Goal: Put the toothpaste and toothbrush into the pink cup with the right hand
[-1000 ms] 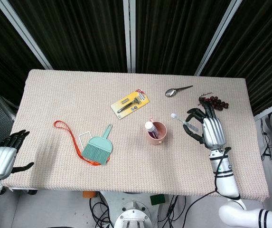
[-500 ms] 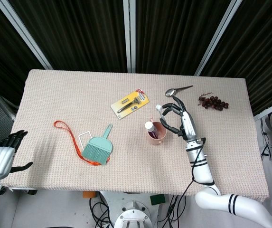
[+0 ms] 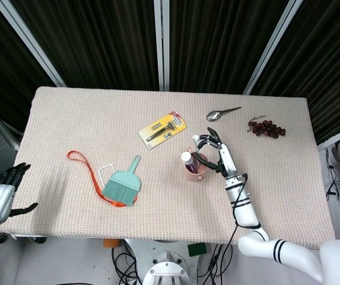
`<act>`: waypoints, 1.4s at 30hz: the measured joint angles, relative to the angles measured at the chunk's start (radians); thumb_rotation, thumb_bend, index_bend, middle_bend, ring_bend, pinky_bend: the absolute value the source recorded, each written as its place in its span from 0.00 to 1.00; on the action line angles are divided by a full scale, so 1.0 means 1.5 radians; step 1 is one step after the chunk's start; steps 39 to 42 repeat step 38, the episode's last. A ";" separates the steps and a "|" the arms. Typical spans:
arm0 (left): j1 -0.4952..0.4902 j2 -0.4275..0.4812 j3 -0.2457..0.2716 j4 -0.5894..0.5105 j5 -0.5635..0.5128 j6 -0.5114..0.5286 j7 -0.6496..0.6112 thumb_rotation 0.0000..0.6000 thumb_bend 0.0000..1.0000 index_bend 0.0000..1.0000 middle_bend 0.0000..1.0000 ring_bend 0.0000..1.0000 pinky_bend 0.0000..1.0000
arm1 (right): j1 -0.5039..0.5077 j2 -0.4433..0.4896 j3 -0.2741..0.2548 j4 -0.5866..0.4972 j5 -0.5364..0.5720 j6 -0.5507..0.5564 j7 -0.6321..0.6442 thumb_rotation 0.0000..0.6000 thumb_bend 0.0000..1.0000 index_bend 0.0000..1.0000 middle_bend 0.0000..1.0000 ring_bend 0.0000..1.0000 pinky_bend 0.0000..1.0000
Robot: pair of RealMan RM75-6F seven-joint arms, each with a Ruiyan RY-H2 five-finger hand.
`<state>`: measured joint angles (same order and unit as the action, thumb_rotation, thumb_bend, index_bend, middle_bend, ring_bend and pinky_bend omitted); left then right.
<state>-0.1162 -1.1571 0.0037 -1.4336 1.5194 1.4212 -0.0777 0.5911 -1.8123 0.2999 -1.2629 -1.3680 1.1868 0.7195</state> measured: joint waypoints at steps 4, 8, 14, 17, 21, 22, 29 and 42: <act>0.000 -0.001 -0.001 0.002 0.002 0.003 0.000 0.86 0.08 0.09 0.06 0.11 0.26 | 0.002 0.010 -0.018 0.004 -0.019 -0.013 0.027 1.00 0.39 0.18 0.08 0.00 0.00; -0.001 0.000 -0.001 0.000 0.004 0.004 0.001 0.87 0.08 0.09 0.06 0.11 0.26 | 0.001 0.030 -0.032 0.003 -0.044 -0.011 0.039 1.00 0.24 0.00 0.00 0.00 0.00; 0.001 0.002 -0.001 -0.007 0.007 0.009 0.007 0.87 0.08 0.09 0.06 0.11 0.26 | -0.026 0.063 -0.037 -0.020 -0.061 0.046 0.045 1.00 0.24 0.00 0.00 0.00 0.00; 0.002 0.002 -0.001 -0.012 0.009 0.014 0.012 0.87 0.08 0.09 0.06 0.11 0.26 | -0.053 0.091 -0.045 -0.027 -0.079 0.100 0.032 1.00 0.24 0.00 0.00 0.00 0.00; 0.003 0.002 -0.002 -0.020 0.012 0.021 0.021 0.87 0.08 0.09 0.06 0.11 0.26 | -0.091 0.127 -0.064 -0.007 -0.099 0.165 -0.050 1.00 0.24 0.00 0.00 0.00 0.00; 0.004 0.002 -0.002 -0.022 0.013 0.023 0.023 0.87 0.08 0.09 0.06 0.11 0.26 | -0.101 0.136 -0.070 -0.002 -0.101 0.172 -0.080 1.00 0.25 0.00 0.00 0.00 0.00; 0.006 -0.003 -0.005 -0.036 0.021 0.037 0.039 0.86 0.08 0.09 0.06 0.11 0.25 | -0.210 0.258 -0.143 -0.012 -0.089 0.196 -0.330 0.85 0.45 0.00 0.00 0.00 0.00; 0.007 -0.006 0.000 -0.040 0.034 0.043 0.051 0.86 0.08 0.09 0.06 0.11 0.25 | -0.346 0.355 -0.239 -0.021 -0.080 0.211 -0.346 0.85 0.45 0.00 0.00 0.00 0.00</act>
